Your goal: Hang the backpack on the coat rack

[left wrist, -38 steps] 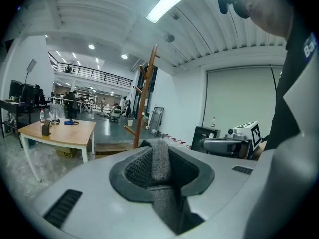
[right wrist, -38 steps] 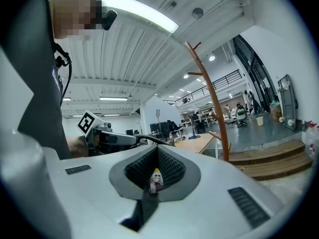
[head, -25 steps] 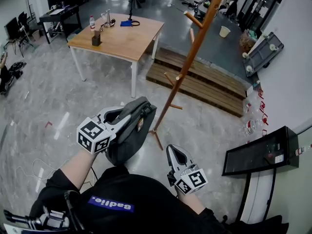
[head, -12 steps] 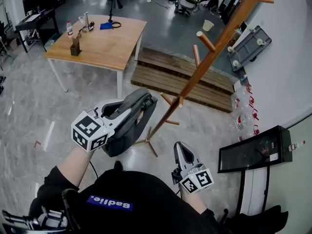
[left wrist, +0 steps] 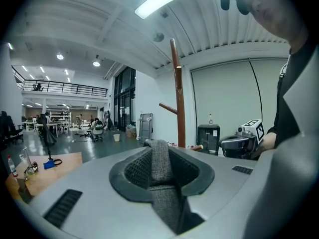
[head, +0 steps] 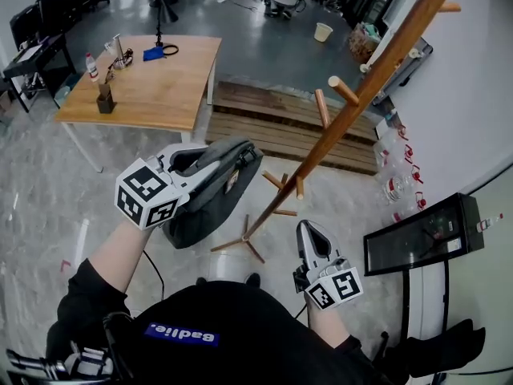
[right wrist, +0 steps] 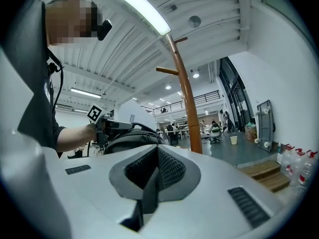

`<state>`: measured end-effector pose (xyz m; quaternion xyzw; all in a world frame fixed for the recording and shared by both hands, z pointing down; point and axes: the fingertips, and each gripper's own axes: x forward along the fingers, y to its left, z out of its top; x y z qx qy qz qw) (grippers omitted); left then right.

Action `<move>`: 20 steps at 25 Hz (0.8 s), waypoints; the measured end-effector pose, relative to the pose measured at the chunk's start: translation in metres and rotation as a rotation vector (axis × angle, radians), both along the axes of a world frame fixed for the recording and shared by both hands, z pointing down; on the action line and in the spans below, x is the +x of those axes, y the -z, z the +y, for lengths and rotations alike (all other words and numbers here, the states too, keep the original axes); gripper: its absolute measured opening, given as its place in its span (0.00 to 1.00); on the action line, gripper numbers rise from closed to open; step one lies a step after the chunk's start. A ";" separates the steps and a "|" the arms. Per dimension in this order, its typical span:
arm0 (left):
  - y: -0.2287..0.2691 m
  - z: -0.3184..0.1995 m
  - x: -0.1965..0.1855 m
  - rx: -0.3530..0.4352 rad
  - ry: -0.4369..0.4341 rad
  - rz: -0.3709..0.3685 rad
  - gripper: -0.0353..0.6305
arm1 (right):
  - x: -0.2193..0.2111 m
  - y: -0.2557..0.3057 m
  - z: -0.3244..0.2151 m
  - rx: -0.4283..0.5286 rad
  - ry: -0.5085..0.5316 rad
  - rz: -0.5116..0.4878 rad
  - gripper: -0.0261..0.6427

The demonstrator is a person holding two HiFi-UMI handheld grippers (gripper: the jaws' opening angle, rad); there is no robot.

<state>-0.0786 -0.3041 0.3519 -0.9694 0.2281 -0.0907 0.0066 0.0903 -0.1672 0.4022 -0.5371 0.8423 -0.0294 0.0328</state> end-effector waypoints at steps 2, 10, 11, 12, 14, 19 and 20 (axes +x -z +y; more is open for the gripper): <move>0.004 -0.015 0.003 -0.011 0.003 0.005 0.21 | 0.004 0.004 -0.009 0.009 0.013 0.007 0.03; 0.030 -0.061 0.039 0.000 -0.006 -0.032 0.21 | 0.038 0.017 -0.046 0.035 0.059 0.001 0.03; 0.035 -0.065 0.046 0.011 -0.012 -0.041 0.21 | 0.043 0.019 -0.051 0.041 0.063 -0.004 0.03; 0.040 -0.069 0.052 0.020 -0.016 -0.047 0.21 | 0.048 0.022 -0.057 0.048 0.067 -0.008 0.03; 0.049 -0.076 0.064 0.037 -0.021 -0.057 0.21 | 0.054 0.029 -0.066 0.066 0.079 -0.011 0.03; 0.067 -0.101 0.084 0.055 -0.022 -0.070 0.21 | 0.061 0.040 -0.087 0.097 0.112 -0.020 0.03; 0.070 -0.106 0.087 0.054 -0.022 -0.069 0.21 | 0.061 0.042 -0.090 0.101 0.120 -0.024 0.03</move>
